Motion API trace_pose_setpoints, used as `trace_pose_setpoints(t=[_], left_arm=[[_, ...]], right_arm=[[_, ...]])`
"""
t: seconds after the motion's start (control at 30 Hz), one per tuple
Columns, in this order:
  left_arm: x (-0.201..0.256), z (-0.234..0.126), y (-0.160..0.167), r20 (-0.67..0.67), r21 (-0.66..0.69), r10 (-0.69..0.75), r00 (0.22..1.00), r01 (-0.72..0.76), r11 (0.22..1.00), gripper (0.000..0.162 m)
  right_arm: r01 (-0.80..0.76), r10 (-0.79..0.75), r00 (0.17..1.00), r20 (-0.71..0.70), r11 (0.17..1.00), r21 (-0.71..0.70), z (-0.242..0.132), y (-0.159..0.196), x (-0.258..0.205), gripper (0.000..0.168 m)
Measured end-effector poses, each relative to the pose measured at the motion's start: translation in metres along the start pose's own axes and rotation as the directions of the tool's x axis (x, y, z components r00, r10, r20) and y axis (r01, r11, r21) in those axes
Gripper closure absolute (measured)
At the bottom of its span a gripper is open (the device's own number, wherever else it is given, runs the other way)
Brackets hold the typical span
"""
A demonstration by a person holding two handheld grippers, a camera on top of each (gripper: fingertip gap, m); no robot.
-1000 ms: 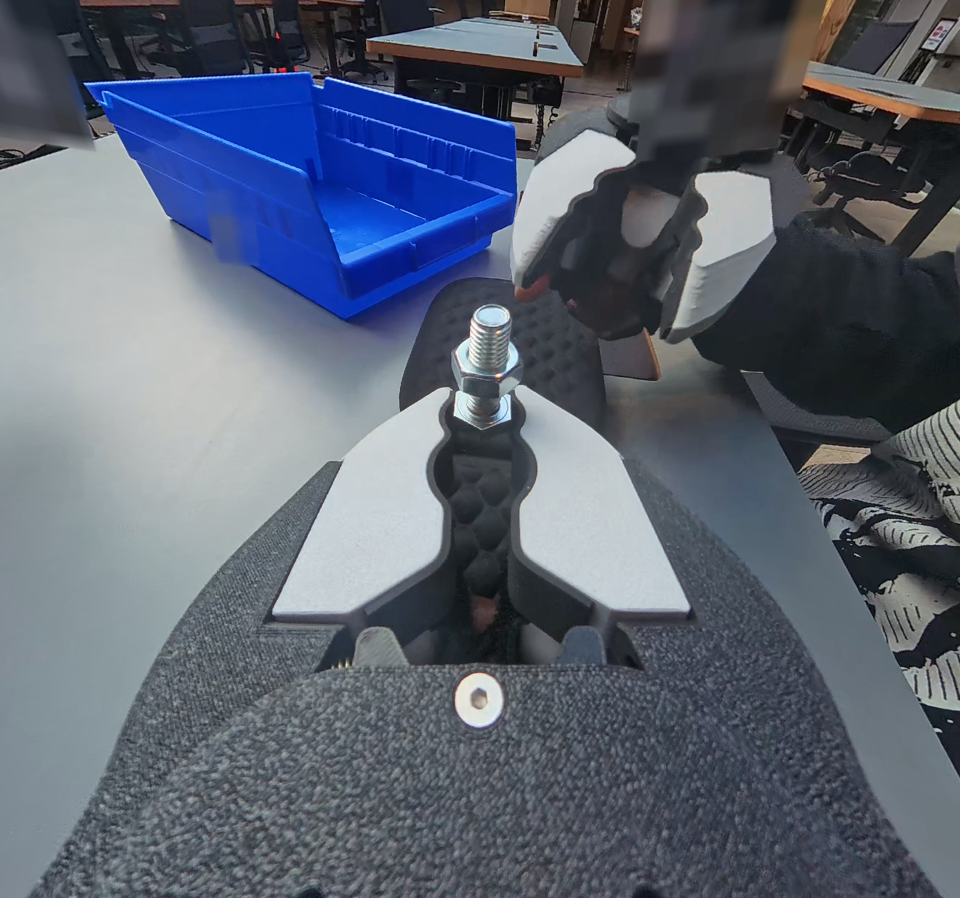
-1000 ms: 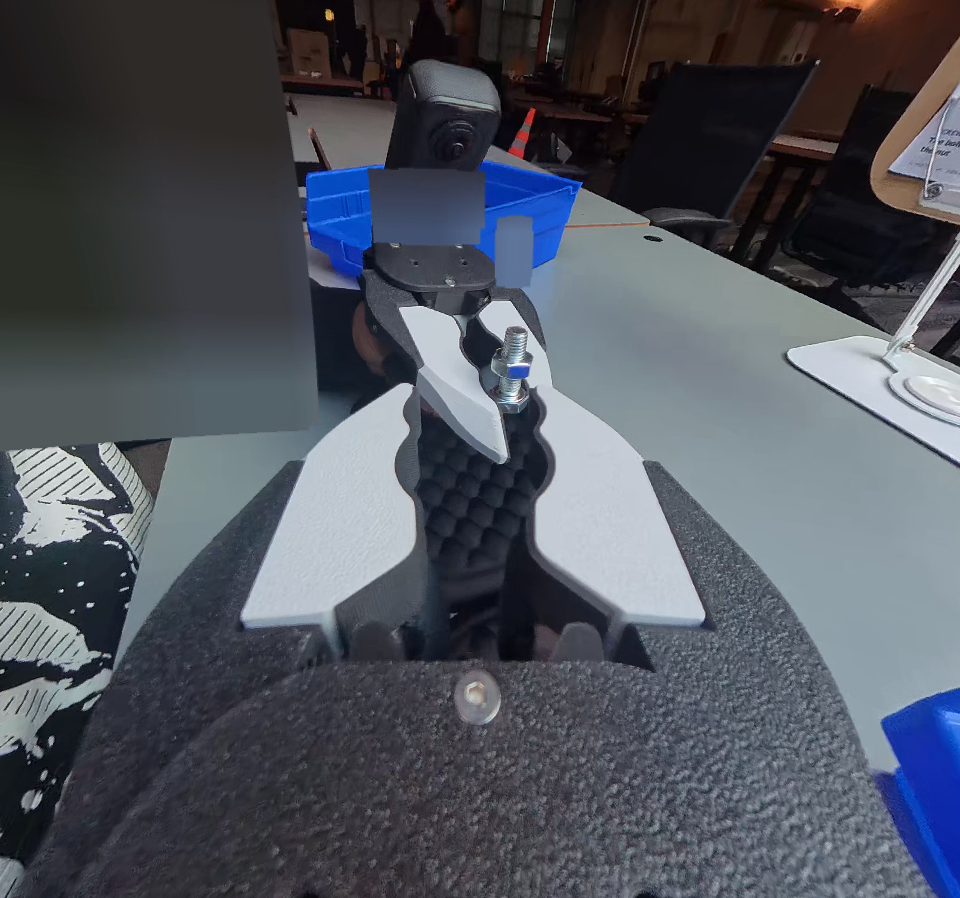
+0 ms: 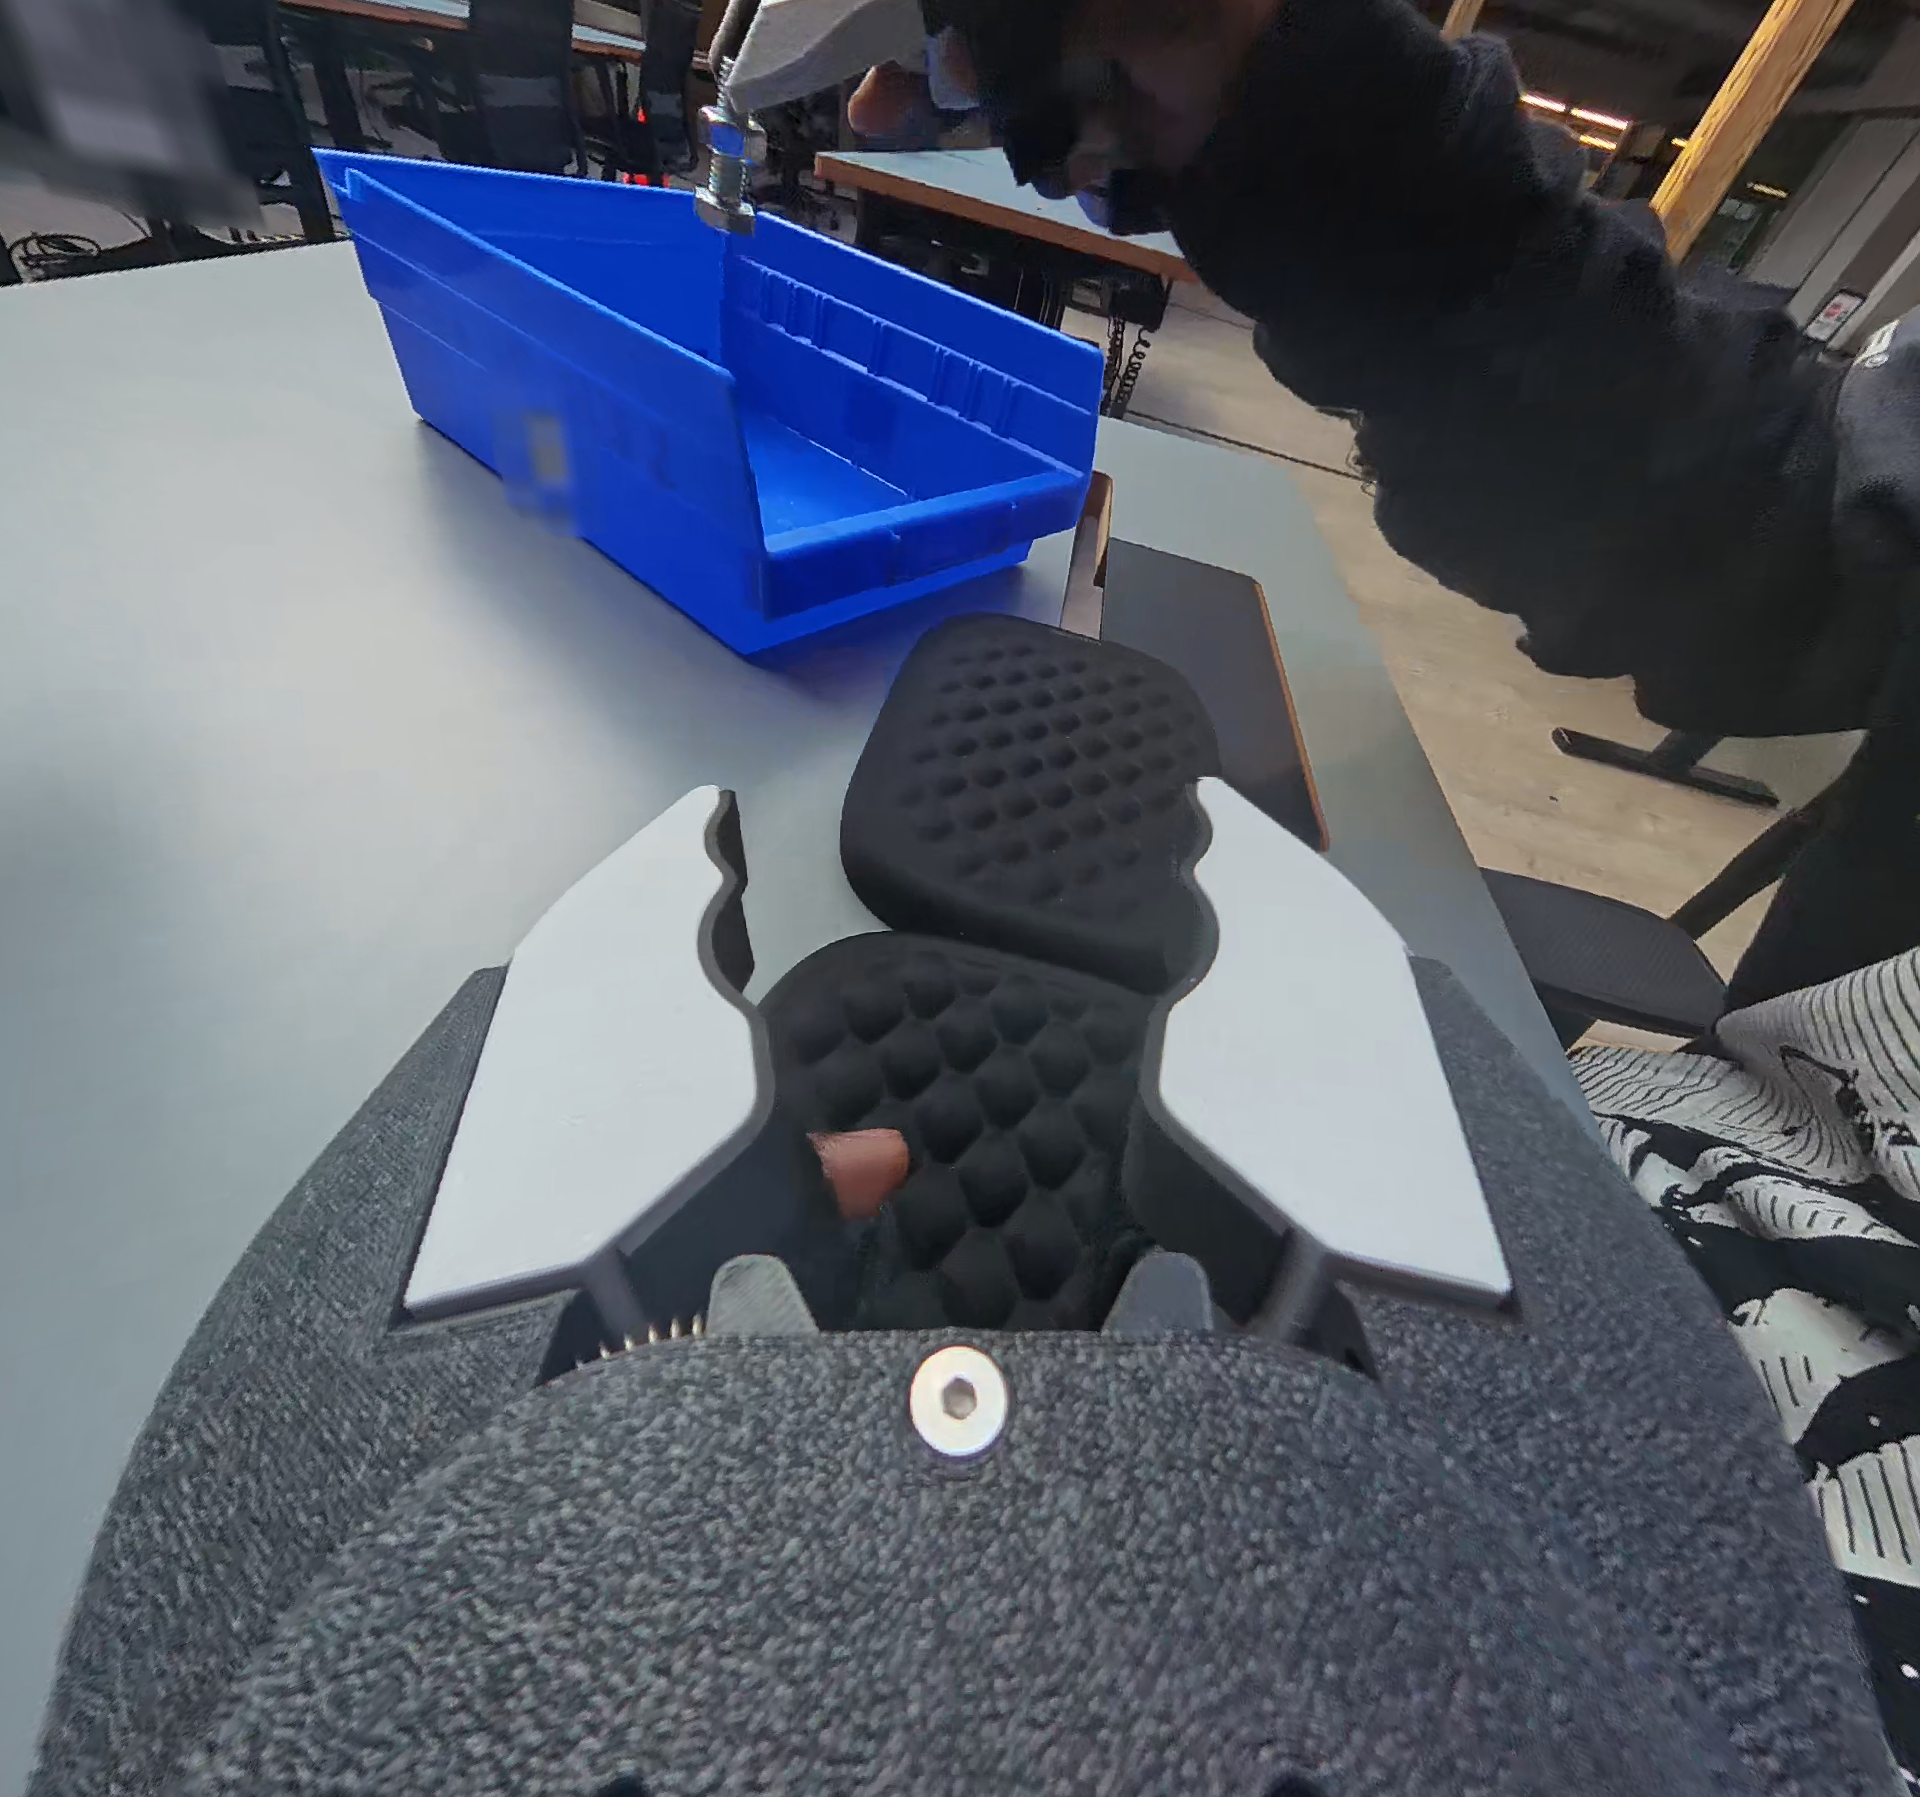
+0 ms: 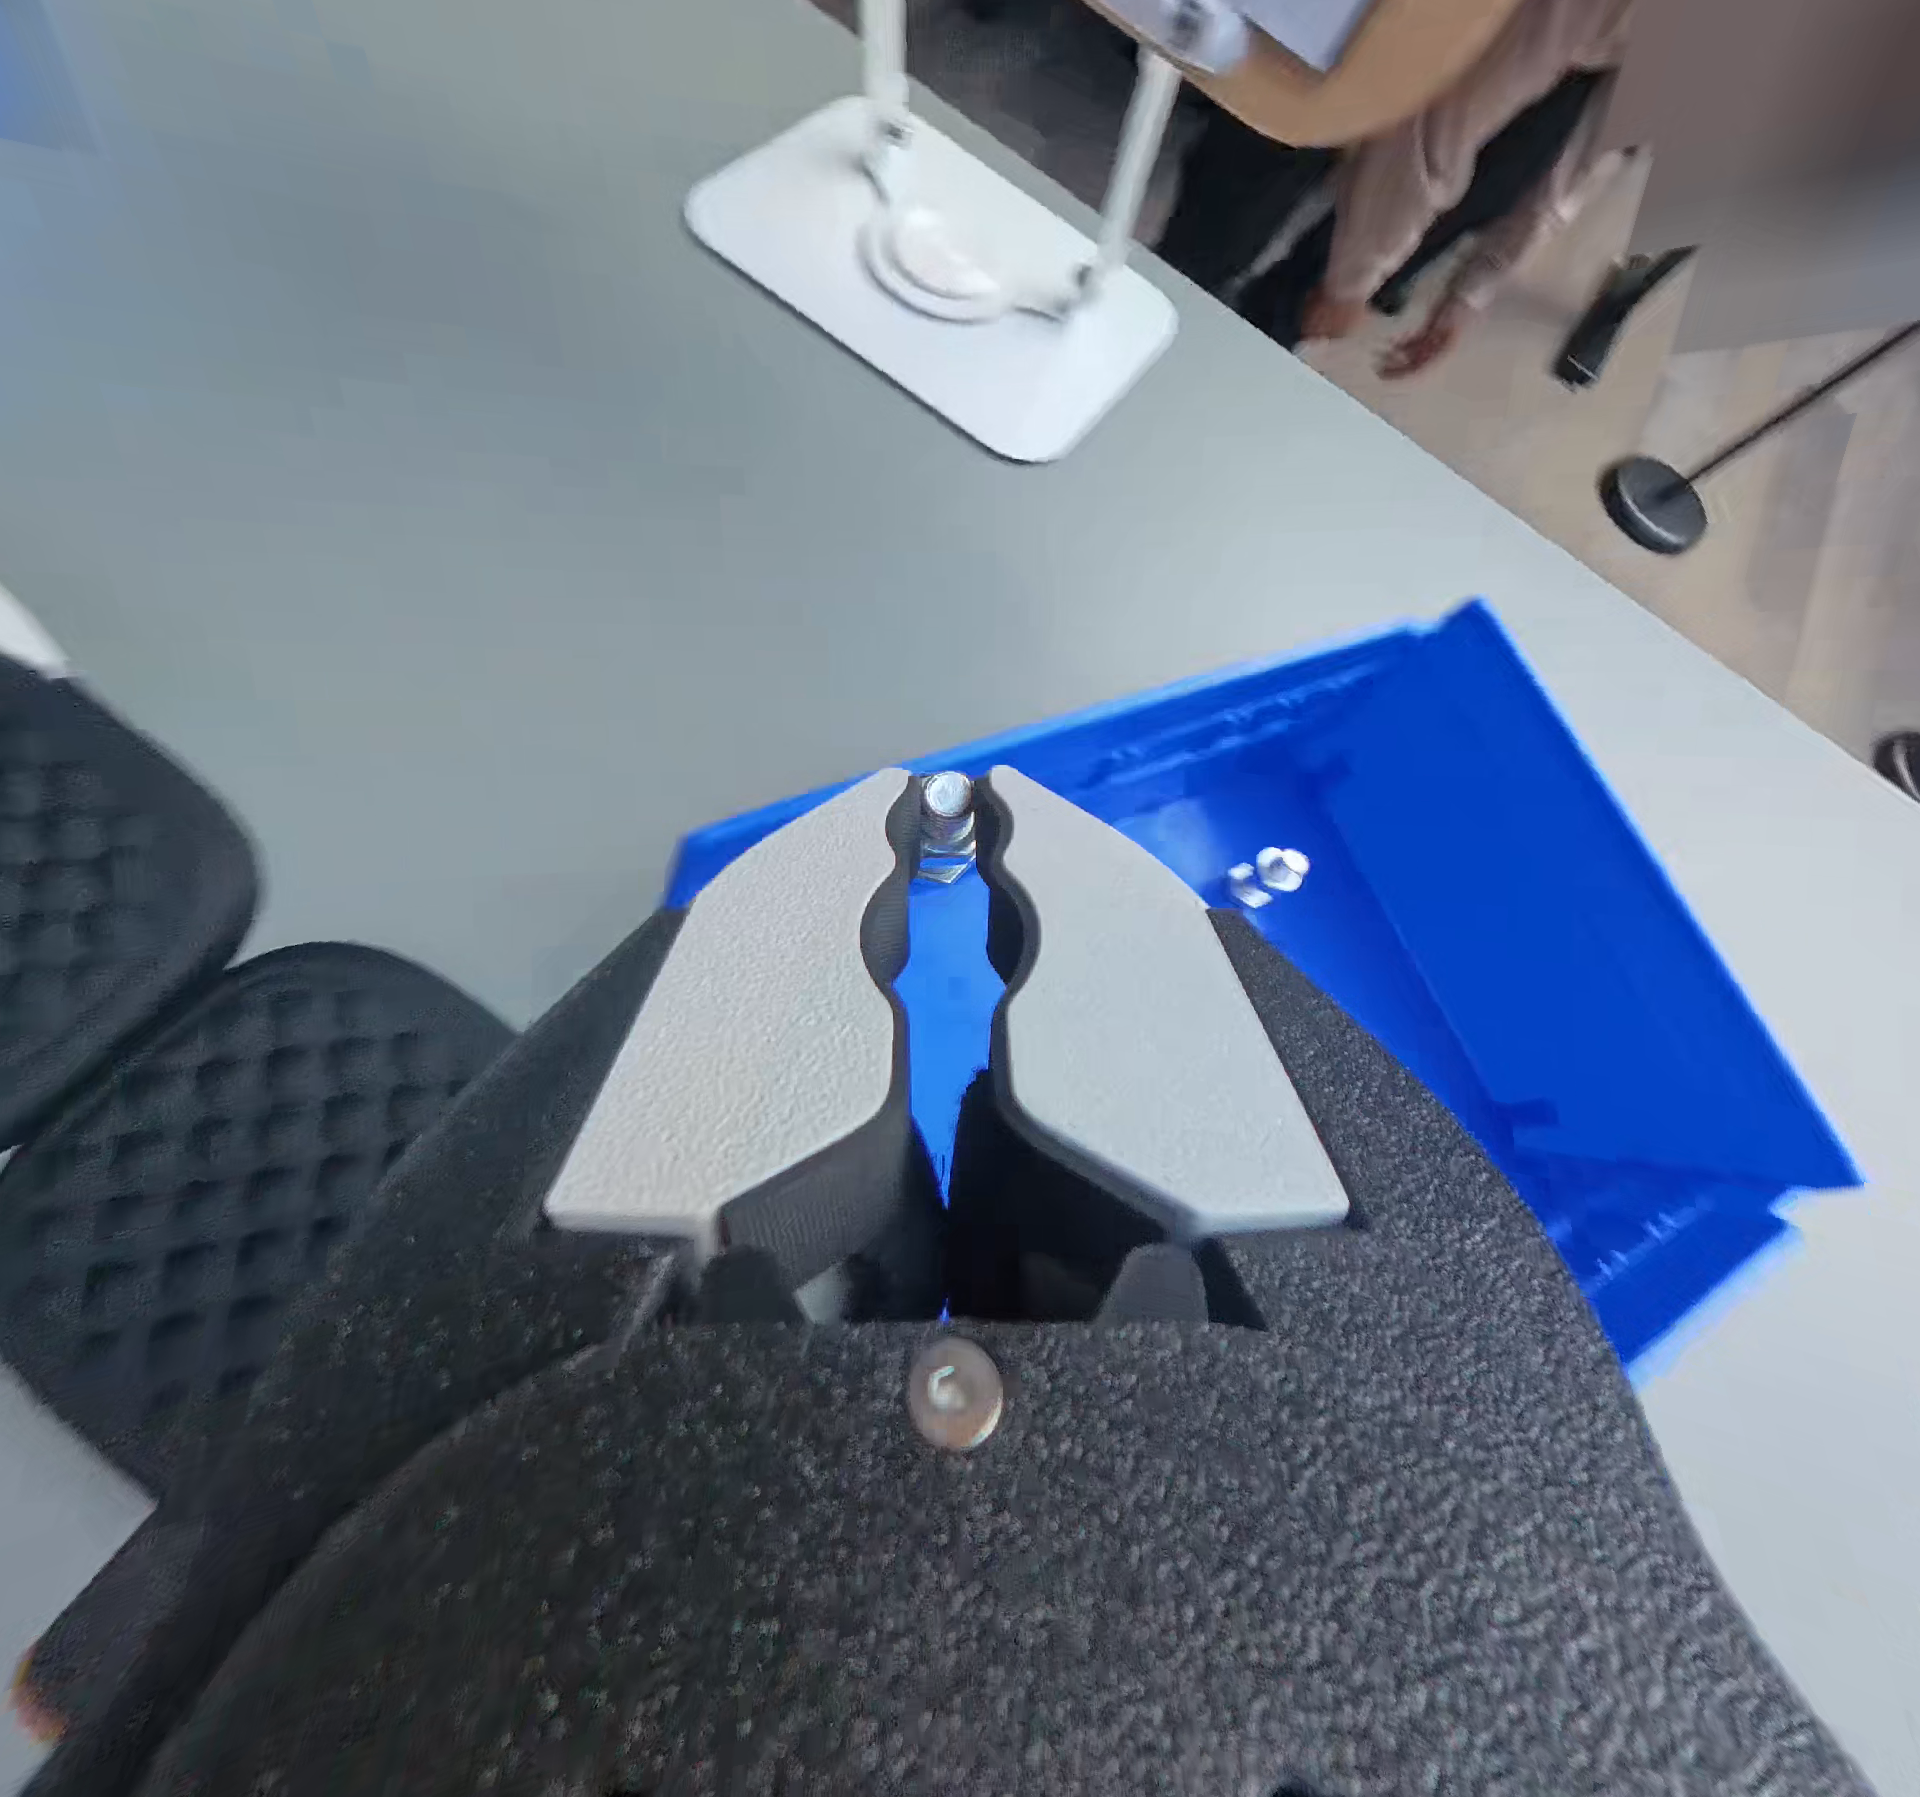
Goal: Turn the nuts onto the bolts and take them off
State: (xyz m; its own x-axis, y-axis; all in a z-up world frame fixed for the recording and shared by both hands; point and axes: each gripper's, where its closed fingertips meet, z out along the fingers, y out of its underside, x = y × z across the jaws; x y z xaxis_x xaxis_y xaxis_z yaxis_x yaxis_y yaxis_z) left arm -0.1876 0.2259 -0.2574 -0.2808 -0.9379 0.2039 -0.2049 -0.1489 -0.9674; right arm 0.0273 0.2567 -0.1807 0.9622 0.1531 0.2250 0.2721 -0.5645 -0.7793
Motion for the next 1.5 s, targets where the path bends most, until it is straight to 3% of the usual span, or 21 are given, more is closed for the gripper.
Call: trace_pose_setpoints(t=[0.13,0.3,0.5,0.87,0.97,1.03,1.2,1.37,1.5], left_arm=[[-0.005,-0.003,-0.004,0.011,0.032,-0.036,0.999,0.036,0.999,0.073],[-0.005,-0.004,-0.005,0.022,0.041,-0.029,0.999,0.028,0.999,0.069],[-0.004,-0.003,-0.005,0.03,0.038,-0.008,1.0,0.007,0.999,0.066],[-0.004,-0.002,-0.003,0.03,0.02,-0.003,1.0,0.003,1.0,0.063],[-0.004,-0.002,-0.003,0.03,0.022,-0.006,1.0,0.006,1.0,0.064],[-0.004,-0.002,-0.003,0.029,0.021,-0.007,1.0,0.006,1.0,0.064],[-0.005,-0.002,-0.003,0.033,0.022,-0.01,0.999,0.009,1.0,0.066],[-0.006,-0.003,-0.005,0.046,0.028,-0.013,0.999,0.012,1.0,0.07],[-0.007,-0.004,-0.006,0.065,0.029,0.005,0.998,-0.007,1.0,0.072]], right_arm=[[-0.218,0.203,0.963,-0.178,0.974,-0.067,0.023,0.032,0.08,0.159],[-0.394,0.346,0.89,-0.297,0.911,-0.121,0.06,0.078,0.127,0.159],[-0.486,0.419,0.836,-0.354,0.865,-0.124,0.087,0.114,0.145,0.159],[-0.52,0.442,0.811,-0.383,0.845,-0.125,0.098,0.135,0.146,0.159],[-0.511,0.436,0.821,-0.369,0.849,-0.136,0.098,0.134,0.144,0.156],[-0.516,0.448,0.817,-0.363,0.849,-0.115,0.093,0.127,0.143,0.142],[-0.479,0.495,0.816,-0.297,0.868,0.129,0.051,0.073,0.125,0.115],[-0.365,0.453,0.884,-0.116,0.823,0.436,-0.014,0.009,0.049,0.094],[-0.319,0.39,0.921,0.01,0.738,0.595,-0.047,-0.002,-0.03,0.101]])
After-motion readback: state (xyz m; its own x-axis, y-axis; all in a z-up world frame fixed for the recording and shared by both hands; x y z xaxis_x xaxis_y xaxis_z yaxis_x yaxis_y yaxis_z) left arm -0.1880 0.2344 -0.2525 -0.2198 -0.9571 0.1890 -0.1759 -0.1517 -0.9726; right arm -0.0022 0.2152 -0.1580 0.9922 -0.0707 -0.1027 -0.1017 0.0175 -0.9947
